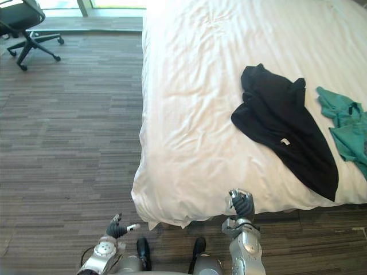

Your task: Tidy the bed and pick cloth on bed and put in laundry

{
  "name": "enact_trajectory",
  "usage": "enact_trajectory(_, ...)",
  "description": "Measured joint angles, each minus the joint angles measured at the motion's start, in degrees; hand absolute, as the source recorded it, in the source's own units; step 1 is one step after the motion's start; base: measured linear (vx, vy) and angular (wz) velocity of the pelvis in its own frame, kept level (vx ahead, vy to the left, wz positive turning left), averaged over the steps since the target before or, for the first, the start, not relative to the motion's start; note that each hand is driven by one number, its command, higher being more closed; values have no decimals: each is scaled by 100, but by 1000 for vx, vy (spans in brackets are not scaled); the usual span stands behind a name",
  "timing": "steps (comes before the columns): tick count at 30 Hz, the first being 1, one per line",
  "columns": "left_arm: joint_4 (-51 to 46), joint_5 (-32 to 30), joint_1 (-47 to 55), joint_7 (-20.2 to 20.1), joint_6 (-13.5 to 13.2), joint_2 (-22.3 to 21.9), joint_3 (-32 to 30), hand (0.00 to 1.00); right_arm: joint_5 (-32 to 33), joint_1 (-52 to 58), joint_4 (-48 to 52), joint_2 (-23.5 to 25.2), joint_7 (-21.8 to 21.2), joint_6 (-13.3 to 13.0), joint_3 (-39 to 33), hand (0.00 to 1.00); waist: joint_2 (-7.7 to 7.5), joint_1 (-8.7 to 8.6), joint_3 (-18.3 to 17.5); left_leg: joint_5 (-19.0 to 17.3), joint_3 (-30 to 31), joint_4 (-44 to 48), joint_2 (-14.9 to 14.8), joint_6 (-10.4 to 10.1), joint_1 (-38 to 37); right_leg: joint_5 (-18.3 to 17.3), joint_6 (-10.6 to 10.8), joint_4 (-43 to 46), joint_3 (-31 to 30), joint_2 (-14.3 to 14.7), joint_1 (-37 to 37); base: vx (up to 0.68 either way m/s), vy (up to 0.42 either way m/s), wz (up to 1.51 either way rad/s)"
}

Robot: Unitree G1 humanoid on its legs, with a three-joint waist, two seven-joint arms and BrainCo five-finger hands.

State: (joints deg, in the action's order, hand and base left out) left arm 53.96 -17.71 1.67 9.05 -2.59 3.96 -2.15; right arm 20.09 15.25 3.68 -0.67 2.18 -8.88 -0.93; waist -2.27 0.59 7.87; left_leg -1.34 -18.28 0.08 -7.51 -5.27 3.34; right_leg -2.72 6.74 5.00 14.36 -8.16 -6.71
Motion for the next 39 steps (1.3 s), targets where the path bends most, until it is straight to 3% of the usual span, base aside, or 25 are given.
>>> enact_trajectory(3,98,-151,38,-10,-8,45,100,0,369,-84,288,2,-293,-178,554,100,14,-4,-37,3,22,-5,63,4,-57,85,5,-237,-9,9,173,39,26,2)
enact_trajectory(7,159,-205,23,-3,-22,124,217,0,950,-524,146,1,-653,-193,1555,100,69,-1,-73,39,132,-11,145,58,-33,228,-45,-529,22,26,315,-10,-1,6)
enact_trajectory(11,158,-204,-56,9,-87,124,403,0,1280,-1629,-305,-1,-660,-221,2239,100,159,73,11,157,311,-79,177,142,261,301,-98,-512,74,-9,54,-93,3,17)
enact_trajectory(15,98,-96,-543,83,-143,85,394,0,1540,-2881,-610,70,-535,-284,2589,100,315,293,740,13,460,731,92,226,1092,302,-104,3,82,-119,-580,-168,0,13)
enact_trajectory(18,-208,-81,-619,141,-182,52,160,0,1484,-3193,-839,146,-367,-284,2478,100,337,380,1036,-18,474,1052,71,250,1607,230,-140,470,61,-216,-1161,-147,21,9)
enact_trajectory(24,-546,-82,-605,253,-176,-38,-273,0,1058,-2826,-1107,162,170,-278,1203,100,421,477,1334,-168,246,1332,80,283,1979,85,-177,978,-121,-379,-1754,-65,16,-13)
enact_trajectory(30,-550,-80,-621,209,-179,-82,-232,0,722,-2330,-1150,-180,283,-406,-18,100,450,289,1362,-308,-49,1413,39,323,1955,90,-169,976,-353,-365,-1866,49,15,-21)
enact_trajectory(35,-530,-15,-744,123,-153,-129,-213,0,800,-2174,-1739,-307,577,-400,-1585,100,380,284,1396,-399,-261,1518,13,354,1832,95,-162,976,-465,-366,-1820,93,32,-17)
enact_trajectory(39,-526,100,-791,70,-144,-100,-232,0,1248,-2170,-2485,-813,967,-383,-2650,100,354,182,1411,-610,-521,1706,-67,333,1634,95,-160,984,-644,-321,-1731,51,32,-38)
